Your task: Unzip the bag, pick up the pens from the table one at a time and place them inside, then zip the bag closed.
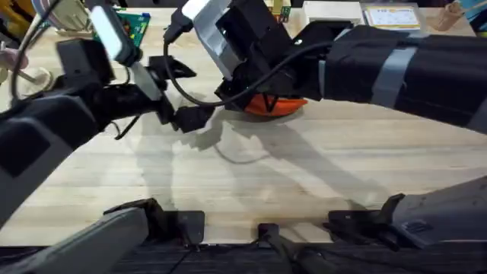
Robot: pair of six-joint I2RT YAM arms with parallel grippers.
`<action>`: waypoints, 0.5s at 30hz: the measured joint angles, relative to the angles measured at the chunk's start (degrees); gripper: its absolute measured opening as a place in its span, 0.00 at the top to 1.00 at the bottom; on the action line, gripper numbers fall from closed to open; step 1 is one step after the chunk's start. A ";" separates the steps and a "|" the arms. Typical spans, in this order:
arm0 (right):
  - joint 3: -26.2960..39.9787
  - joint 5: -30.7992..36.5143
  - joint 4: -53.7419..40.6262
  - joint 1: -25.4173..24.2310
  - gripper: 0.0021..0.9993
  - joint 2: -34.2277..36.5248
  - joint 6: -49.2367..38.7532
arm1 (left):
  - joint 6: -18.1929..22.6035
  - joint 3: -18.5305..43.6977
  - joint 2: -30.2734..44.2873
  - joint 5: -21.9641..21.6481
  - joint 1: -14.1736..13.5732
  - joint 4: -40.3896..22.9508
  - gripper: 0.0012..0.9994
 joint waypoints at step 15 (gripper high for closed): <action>0.00 -0.17 -0.20 0.00 0.97 0.00 0.01 | -0.34 0.00 7.38 2.50 -8.83 4.93 0.01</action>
